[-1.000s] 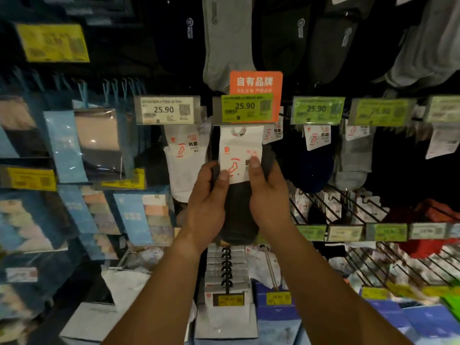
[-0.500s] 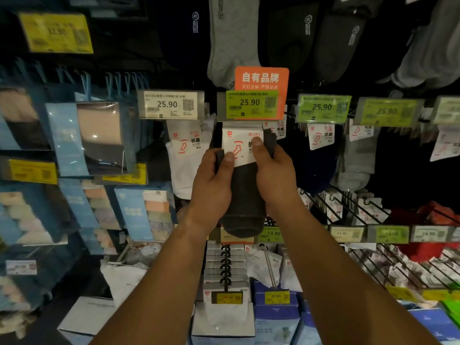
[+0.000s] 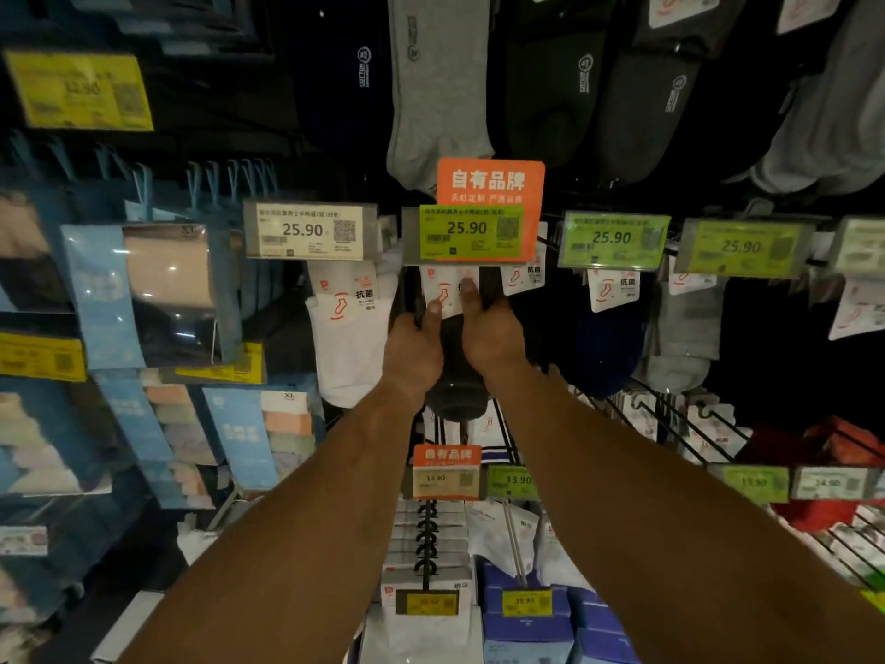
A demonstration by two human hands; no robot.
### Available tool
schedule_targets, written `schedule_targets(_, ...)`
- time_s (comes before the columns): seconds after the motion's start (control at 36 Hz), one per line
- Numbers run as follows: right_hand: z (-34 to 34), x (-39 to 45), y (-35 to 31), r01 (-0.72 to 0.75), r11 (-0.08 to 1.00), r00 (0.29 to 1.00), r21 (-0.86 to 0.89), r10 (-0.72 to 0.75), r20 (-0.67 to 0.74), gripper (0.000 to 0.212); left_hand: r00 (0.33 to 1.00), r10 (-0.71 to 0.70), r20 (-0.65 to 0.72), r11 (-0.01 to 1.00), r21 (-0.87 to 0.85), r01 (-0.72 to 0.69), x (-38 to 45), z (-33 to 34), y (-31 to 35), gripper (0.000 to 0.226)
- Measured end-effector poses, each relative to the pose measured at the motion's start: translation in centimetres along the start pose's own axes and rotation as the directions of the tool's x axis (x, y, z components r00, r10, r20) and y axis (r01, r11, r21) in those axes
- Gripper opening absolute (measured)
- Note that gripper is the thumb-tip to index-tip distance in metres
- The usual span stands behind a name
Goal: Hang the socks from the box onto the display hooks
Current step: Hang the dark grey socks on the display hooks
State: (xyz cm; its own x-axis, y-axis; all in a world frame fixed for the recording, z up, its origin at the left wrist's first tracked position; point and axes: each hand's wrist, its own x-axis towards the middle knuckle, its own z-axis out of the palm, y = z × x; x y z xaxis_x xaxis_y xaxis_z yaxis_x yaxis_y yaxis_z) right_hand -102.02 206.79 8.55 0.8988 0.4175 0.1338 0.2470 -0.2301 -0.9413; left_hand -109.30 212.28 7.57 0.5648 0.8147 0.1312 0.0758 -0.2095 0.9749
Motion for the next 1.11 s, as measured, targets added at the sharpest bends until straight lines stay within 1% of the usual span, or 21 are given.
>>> schedule_targets(0.06, 0.4, -0.5, 1.4, -0.001, 1.0, 1.0, -0.028, 0.001, 0.006, 0.057, 1.0, -0.02, 0.015, 0.997, 0.072, 0.019, 0.0, 0.1, -0.8, 0.04)
schedule_targets(0.14, 0.9, -1.7, 3.7, 0.023, 0.998, 0.998, -0.057, -0.019, 0.065, 0.047, 0.998, -0.022, 0.056, 0.983, 0.181, 0.012, 0.0, 0.0, -2.1, 0.034)
schedule_targets(0.22, 0.9, -2.3, 5.0, 0.014, 0.997, 0.996, -0.081, -0.007, 0.088, 0.043, 0.995, -0.052, 0.09, 0.969, 0.246, 0.028, -0.2, -0.1, -2.6, 0.032)
schedule_targets(0.33, 0.4, -2.7, 5.4, 0.002, 0.992, 0.992, -0.124, 0.014, 0.128, 0.045, 0.987, -0.102, 0.122, 0.935, 0.352, 0.053, -0.7, 0.0, -2.8, 0.032)
schedule_targets(0.44, -0.9, -3.9, 6.5, -0.059, 0.987, 0.973, -0.15, 0.091, 0.211, 0.058, 0.981, -0.152, 0.124, 0.844, 0.532, 0.064, -1.9, -0.1, -2.7, 0.039)
schedule_targets(0.5, -2.3, -4.4, 6.8, -0.046, 0.987, 0.971, -0.153, 0.08, 0.225, 0.063, 0.983, -0.139, 0.122, 0.795, 0.605, 0.038, -3.0, -0.3, -2.5, 0.034)
schedule_targets(0.56, -4.4, -5.0, 7.1, -0.019, 0.988, 0.975, -0.153, 0.052, 0.217, 0.06, 0.991, -0.109, 0.08, 0.759, 0.65, 0.031, -4.8, -0.5, -2.1, 0.022)
schedule_targets(0.58, -5.7, -5.2, 7.3, -0.001, 0.986, 0.979, -0.165, 0.034, 0.201, 0.059, 0.997, -0.069, 0.044, 0.742, 0.67, 0.022, -5.8, -0.3, -1.8, 0.02)
schedule_targets(0.64, -8.8, -5.9, 7.8, 0.034, 0.978, 0.986, -0.207, 0.0, 0.164, 0.058, 0.999, 0.035, 0.013, 0.697, 0.716, -0.034, -8.0, 1.1, -1.0, 0.025)
schedule_targets(0.69, -12.9, -6.5, 8.9, 0.049, 0.968, 0.991, -0.246, -0.017, 0.131, 0.062, 0.998, 0.057, 0.039, 0.674, 0.735, -0.067, -10.2, 4.2, 0.1, 0.036)
schedule_targets(0.75, -18.0, -7.3, 10.1, 0.042, 0.957, 0.994, -0.285, -0.012, 0.108, 0.059, 0.995, 0.031, 0.098, 0.65, 0.754, -0.095, -12.3, 8.5, 1.1, 0.043)
schedule_targets(0.81, -24.2, -8.1, 11.9, 0.01, 0.934, 0.999, -0.357, 0.009, 0.053, 0.053, 0.98, 0.03, 0.196, 0.632, 0.756, -0.17, -15.0, 13.9, 2.4, 0.052)
schedule_targets(0.83, -27.5, -8.6, 12.9, -0.022, 0.916, 0.999, -0.401, 0.03, 0.013, 0.054, 0.967, 0.039, 0.251, 0.628, 0.747, -0.22, -16.3, 16.9, 2.8, 0.054)
schedule_targets(0.86, -30.9, -9.0, 14.2, -0.058, 0.9, 0.998, -0.432, 0.048, -0.034, 0.055, 0.951, 0.038, 0.306, 0.633, 0.729, -0.26, -17.9, 20.0, 3.6, 0.052)
schedule_targets(0.92, -37.7, -10.3, 16.7, -0.132, 0.88, 0.988, -0.456, 0.082, -0.127, 0.054, 0.911, 0.039, 0.411, 0.658, 0.675, -0.333, -21.3, 26.2, 5.0, 0.045)
schedule_targets(0.97, -44.7, -12.1, 19.1, -0.233, 0.865, 0.964, -0.444, 0.145, -0.224, 0.054, 0.857, 0.043, 0.513, 0.657, 0.632, -0.411, -25.2, 32.6, 6.4, 0.044)
schedule_targets(1.03, -51.1, -14.1, 21.3, -0.323, 0.843, 0.933, -0.43, 0.206, -0.296, 0.05, 0.788, 0.077, 0.611, 0.618, 0.591, -0.518, -28.9, 38.8, 7.4, 0.045)
schedule_targets(1.11, -59.9, -17.3, 24.0, -0.397, 0.821, 0.889, -0.41, 0.232, -0.395, 0.045, 0.68, 0.112, 0.725, 0.613, 0.488, -0.621, -34.9, 47.6, 9.4, 0.045)
